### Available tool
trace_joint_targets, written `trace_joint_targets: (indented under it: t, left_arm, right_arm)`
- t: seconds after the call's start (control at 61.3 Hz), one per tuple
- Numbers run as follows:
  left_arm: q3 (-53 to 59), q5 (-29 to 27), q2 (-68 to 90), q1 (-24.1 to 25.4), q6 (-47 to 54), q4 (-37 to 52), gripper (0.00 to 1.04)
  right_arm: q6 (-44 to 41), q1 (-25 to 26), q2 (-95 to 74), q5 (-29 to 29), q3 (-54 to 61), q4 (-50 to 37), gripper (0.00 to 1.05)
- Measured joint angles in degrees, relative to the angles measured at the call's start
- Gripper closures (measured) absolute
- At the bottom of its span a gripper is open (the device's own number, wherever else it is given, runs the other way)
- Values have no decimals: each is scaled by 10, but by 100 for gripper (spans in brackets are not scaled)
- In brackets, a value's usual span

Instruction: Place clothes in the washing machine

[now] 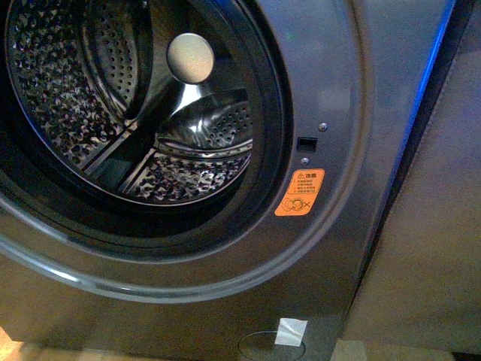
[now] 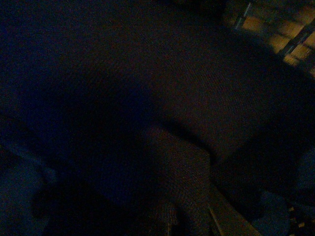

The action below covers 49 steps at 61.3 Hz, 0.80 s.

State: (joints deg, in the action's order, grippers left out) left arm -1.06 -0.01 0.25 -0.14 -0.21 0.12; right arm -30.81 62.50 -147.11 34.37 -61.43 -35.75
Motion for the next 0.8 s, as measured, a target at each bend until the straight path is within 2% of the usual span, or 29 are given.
trace_joint_targets:
  t: [0.131,0.229,0.457,0.604,0.8]
  left_arm:
    - [0,0,0,0,0,0,7]
    - [0,0,0,0,0,0,7]
    - [0,0,0,0,0,0,7]
    - [0,0,0,0,0,0,7]
    - [0,0,0,0,0,0,7]
  right_arm:
    - [8,10,112,58,67,-22,99]
    - [25,23,251,125,128,-26,99]
    - [107,36,501,221,165,-31,99]
    - [211,33,633,251,144,-78,99]
    - [335,-11,719,262,68,-66,99]
